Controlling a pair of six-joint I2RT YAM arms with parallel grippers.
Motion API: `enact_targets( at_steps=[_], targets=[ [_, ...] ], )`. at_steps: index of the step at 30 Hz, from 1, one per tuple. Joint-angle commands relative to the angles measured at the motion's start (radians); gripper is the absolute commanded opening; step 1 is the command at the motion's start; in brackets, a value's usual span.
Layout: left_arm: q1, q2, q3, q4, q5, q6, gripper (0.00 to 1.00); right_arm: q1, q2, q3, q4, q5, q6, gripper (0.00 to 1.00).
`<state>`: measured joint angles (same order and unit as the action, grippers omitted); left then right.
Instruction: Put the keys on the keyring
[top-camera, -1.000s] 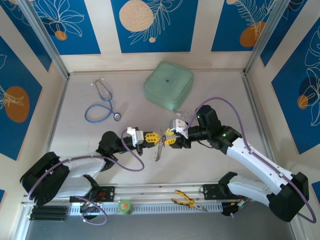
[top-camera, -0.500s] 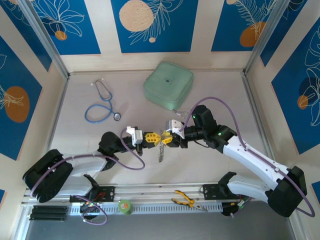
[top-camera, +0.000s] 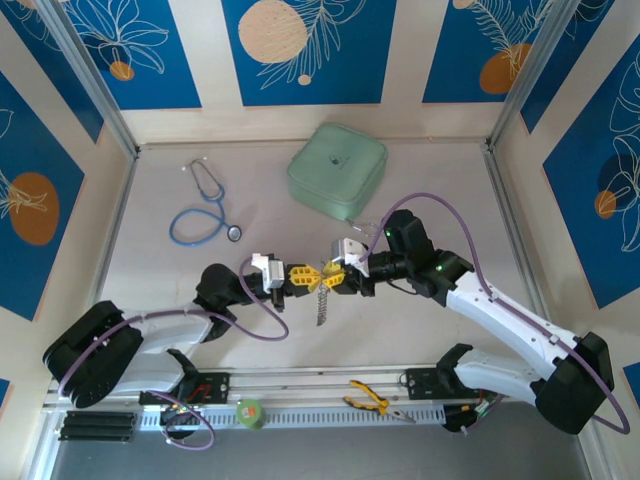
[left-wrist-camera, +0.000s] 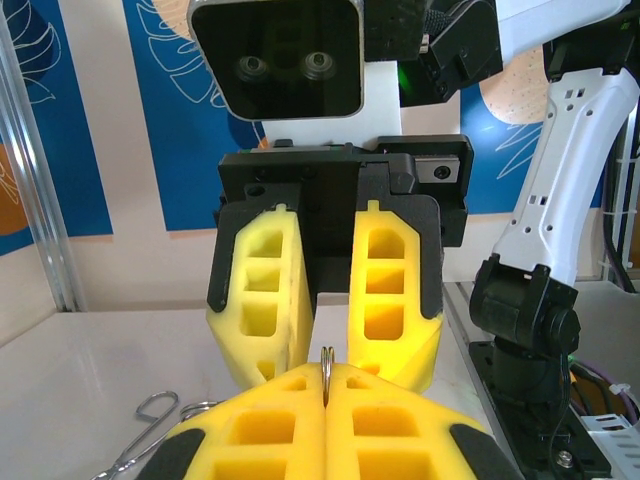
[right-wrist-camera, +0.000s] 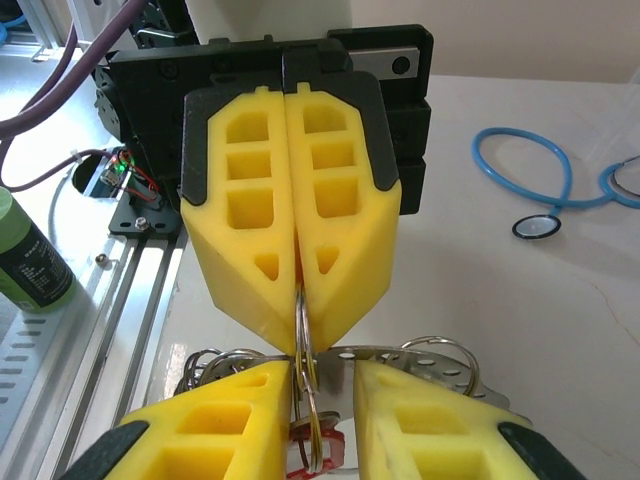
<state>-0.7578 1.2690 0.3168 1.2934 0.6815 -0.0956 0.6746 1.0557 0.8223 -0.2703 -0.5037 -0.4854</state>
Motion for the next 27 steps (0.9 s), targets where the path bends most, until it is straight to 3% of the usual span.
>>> enact_targets(
  at_steps=[1, 5, 8, 11, 13, 15, 19, 21, 27],
  targets=[
    [-0.005, -0.022, 0.014, 0.029, 0.033, 0.018, 0.0, 0.0, -0.026, 0.014, 0.001, -0.031, 0.004, 0.22],
    [-0.006, -0.019, 0.016, 0.026, 0.038, 0.021, 0.0, 0.0, -0.025, 0.018, 0.008, -0.045, 0.008, 0.18],
    [-0.006, -0.021, 0.016, 0.023, 0.038, 0.02, 0.0, 0.0, -0.016, 0.028, 0.002, -0.055, -0.001, 0.0],
    [-0.006, -0.028, 0.021, -0.003, 0.025, 0.026, 0.0, 0.001, -0.009, 0.045, -0.017, -0.056, -0.012, 0.0],
    [-0.005, -0.051, 0.022, -0.066, -0.01, 0.048, 0.26, 0.002, -0.002, 0.064, -0.06, -0.036, -0.033, 0.0],
    [-0.005, -0.099, 0.022, -0.175, -0.07, 0.093, 0.39, 0.01, 0.008, 0.092, -0.132, 0.016, -0.068, 0.0],
    [-0.007, -0.222, 0.095, -0.629, -0.126, 0.267, 0.39, 0.042, 0.042, 0.166, -0.292, 0.149, -0.163, 0.0],
    [-0.007, -0.254, 0.129, -0.778, -0.134, 0.333, 0.37, 0.066, 0.065, 0.206, -0.37, 0.216, -0.217, 0.0],
    [-0.007, -0.29, 0.169, -0.892, -0.125, 0.4, 0.33, 0.112, 0.116, 0.311, -0.476, 0.337, -0.3, 0.0]
  ],
)
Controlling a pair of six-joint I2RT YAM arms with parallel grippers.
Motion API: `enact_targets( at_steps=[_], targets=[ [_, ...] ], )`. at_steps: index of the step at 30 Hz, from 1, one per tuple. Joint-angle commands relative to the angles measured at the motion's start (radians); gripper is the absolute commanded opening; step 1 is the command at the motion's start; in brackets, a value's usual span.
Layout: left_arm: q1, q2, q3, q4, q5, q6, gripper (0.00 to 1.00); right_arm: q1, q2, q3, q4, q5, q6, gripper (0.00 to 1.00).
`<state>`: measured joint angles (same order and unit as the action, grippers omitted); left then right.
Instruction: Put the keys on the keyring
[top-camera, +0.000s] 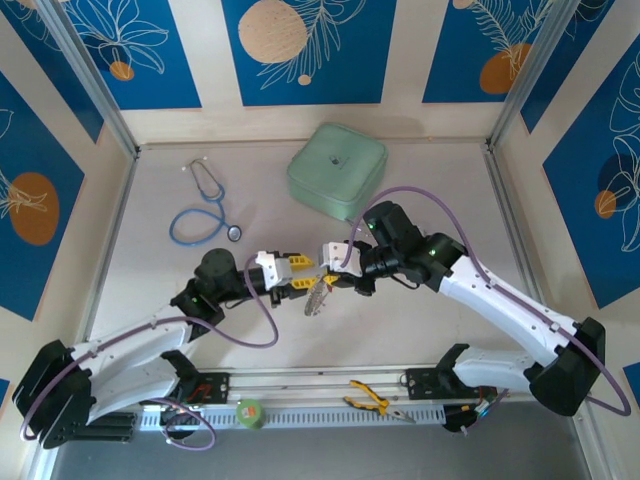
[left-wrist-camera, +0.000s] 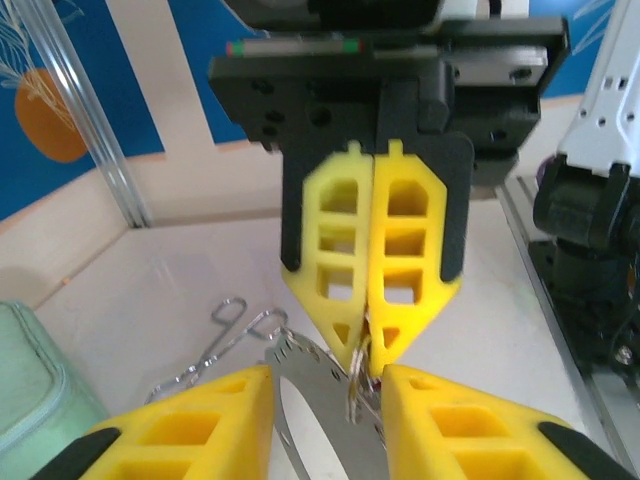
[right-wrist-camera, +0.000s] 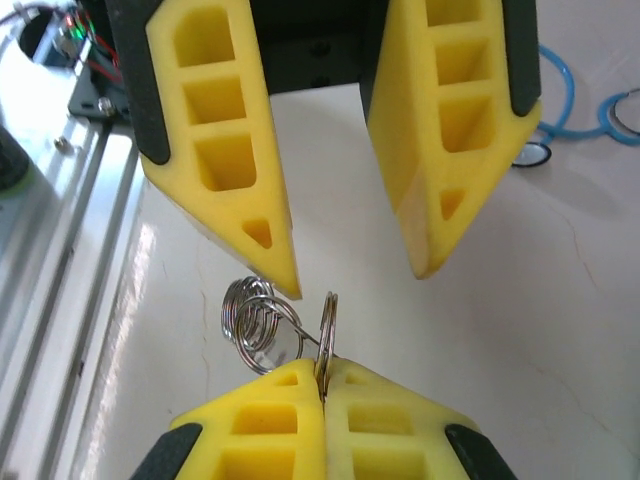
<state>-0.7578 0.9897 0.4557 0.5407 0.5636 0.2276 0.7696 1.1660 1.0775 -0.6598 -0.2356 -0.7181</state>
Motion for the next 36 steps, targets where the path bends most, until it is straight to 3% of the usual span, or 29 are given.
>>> enact_targets(
  at_steps=[1, 18, 26, 30, 36],
  targets=[
    [-0.007, -0.012, 0.036, -0.143, -0.003, 0.08, 0.32, 0.023, 0.01, 0.066, -0.087, 0.069, -0.069, 0.0],
    [-0.008, -0.005, 0.058, -0.119, 0.062, 0.089, 0.21, 0.099, 0.088, 0.133, -0.08, 0.075, -0.096, 0.0],
    [-0.008, -0.005, 0.062, -0.154, 0.071, 0.112, 0.0, 0.089, 0.063, 0.117, -0.019, 0.035, -0.042, 0.0],
    [-0.006, -0.02, 0.031, -0.082, 0.073, 0.083, 0.0, -0.004, -0.012, 0.027, 0.065, -0.076, 0.049, 0.27],
    [-0.006, -0.019, -0.029, 0.131, 0.085, -0.004, 0.0, -0.049, -0.045, -0.04, 0.076, -0.15, 0.11, 0.31]
  ],
)
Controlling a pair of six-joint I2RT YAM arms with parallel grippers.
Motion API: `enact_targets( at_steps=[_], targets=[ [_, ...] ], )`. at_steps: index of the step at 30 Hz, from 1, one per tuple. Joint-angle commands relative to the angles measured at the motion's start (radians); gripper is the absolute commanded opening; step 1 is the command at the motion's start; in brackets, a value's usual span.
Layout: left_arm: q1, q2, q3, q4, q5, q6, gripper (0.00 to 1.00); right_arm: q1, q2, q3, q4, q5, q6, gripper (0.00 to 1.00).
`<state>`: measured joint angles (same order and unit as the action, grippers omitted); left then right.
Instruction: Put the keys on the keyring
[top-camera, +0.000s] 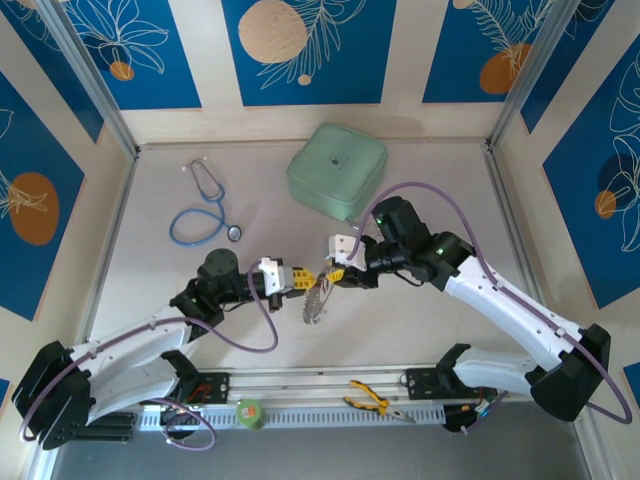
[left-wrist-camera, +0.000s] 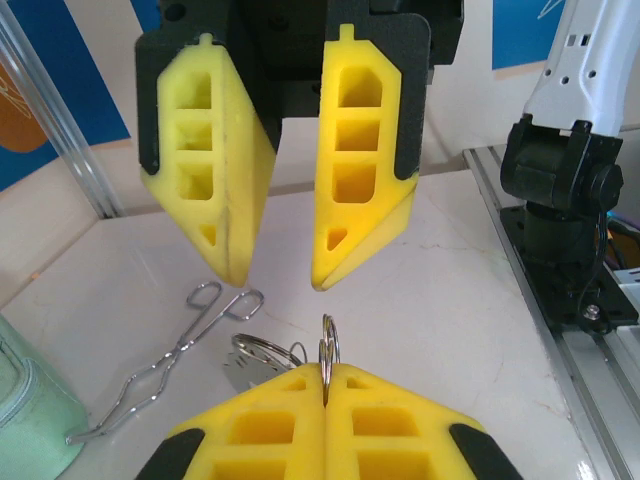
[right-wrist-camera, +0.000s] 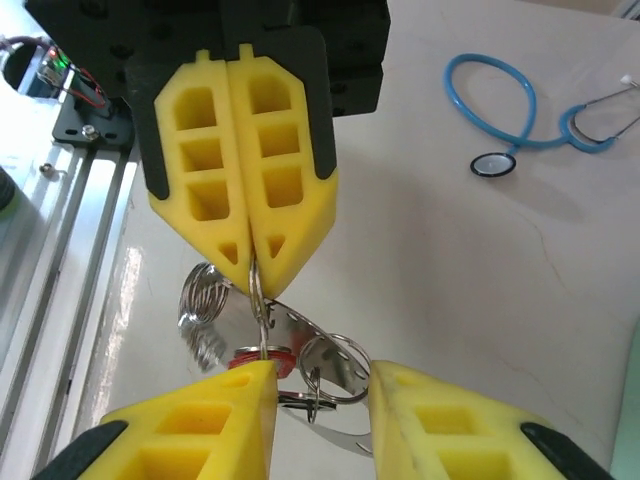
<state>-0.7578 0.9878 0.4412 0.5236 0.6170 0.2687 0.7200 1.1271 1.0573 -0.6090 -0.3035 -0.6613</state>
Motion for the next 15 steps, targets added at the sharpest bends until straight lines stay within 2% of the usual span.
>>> enact_targets(
  at_steps=[1, 8, 11, 15],
  targets=[
    [-0.007, -0.016, -0.016, 0.156, 0.035, -0.046, 0.0, 0.001, -0.005, -0.019, 0.02, -0.095, 0.06, 0.31],
    [-0.008, -0.014, -0.015, 0.159, 0.049, -0.043, 0.0, 0.002, -0.003, -0.016, 0.009, -0.141, 0.078, 0.29],
    [-0.007, -0.014, -0.016, 0.161, 0.05, -0.041, 0.0, 0.003, 0.0, -0.012, 0.004, -0.138, 0.08, 0.23],
    [-0.007, -0.017, -0.018, 0.161, 0.049, -0.041, 0.0, 0.001, -0.003, -0.007, -0.009, -0.122, 0.083, 0.07]
  ],
)
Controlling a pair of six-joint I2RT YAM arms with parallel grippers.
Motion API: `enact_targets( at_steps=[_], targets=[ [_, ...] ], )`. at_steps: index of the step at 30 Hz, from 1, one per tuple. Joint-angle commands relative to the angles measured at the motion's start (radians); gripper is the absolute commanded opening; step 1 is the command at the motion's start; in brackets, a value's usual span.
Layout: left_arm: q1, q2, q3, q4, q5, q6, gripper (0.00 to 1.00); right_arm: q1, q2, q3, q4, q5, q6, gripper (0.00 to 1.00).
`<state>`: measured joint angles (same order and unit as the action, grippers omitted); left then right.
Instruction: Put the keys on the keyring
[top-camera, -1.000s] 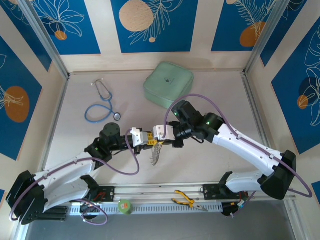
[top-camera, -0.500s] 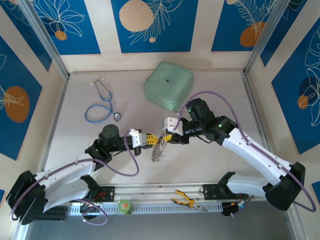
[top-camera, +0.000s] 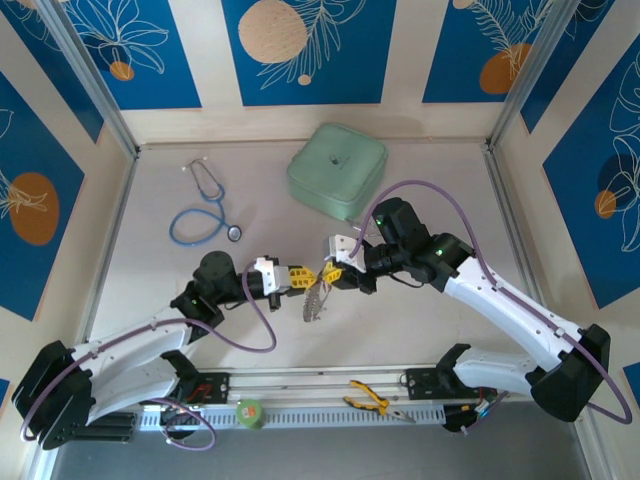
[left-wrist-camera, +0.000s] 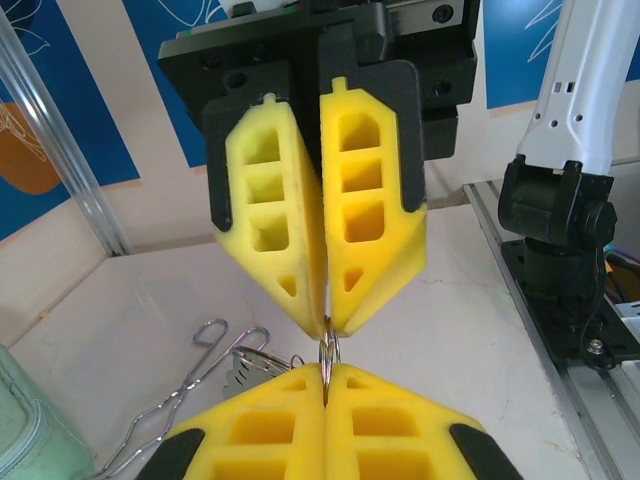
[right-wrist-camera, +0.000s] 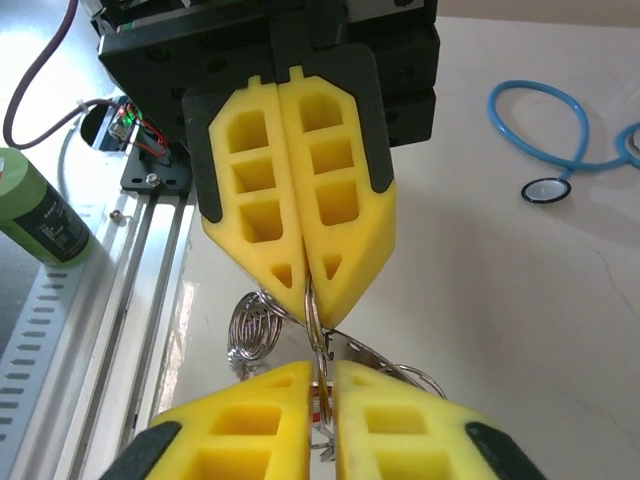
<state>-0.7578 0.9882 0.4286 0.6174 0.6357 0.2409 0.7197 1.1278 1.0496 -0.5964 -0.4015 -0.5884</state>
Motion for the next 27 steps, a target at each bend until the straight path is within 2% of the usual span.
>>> enact_targets(
  at_steps=[1, 3, 14, 18, 22, 27],
  targets=[
    [-0.007, -0.019, -0.007, 0.066, 0.028, -0.013, 0.0, 0.0, -0.003, 0.003, -0.027, -0.024, 0.012, 0.03],
    [-0.007, -0.023, -0.01, 0.064, 0.024, -0.012, 0.0, -0.002, -0.003, 0.004, -0.037, -0.022, 0.012, 0.0],
    [-0.006, -0.023, -0.005, 0.117, 0.041, -0.053, 0.0, -0.006, 0.05, -0.02, 0.003, 0.052, 0.052, 0.0],
    [-0.008, -0.023, -0.004, 0.14, 0.032, -0.06, 0.0, -0.009, 0.067, -0.016, 0.026, 0.027, 0.088, 0.0],
    [-0.007, -0.02, -0.007, 0.148, 0.02, -0.059, 0.0, -0.016, 0.04, -0.033, 0.067, -0.022, 0.11, 0.17],
    [-0.006, -0.002, -0.023, 0.189, 0.013, -0.079, 0.0, -0.044, -0.043, -0.093, 0.14, -0.044, 0.103, 0.26]
  ],
)
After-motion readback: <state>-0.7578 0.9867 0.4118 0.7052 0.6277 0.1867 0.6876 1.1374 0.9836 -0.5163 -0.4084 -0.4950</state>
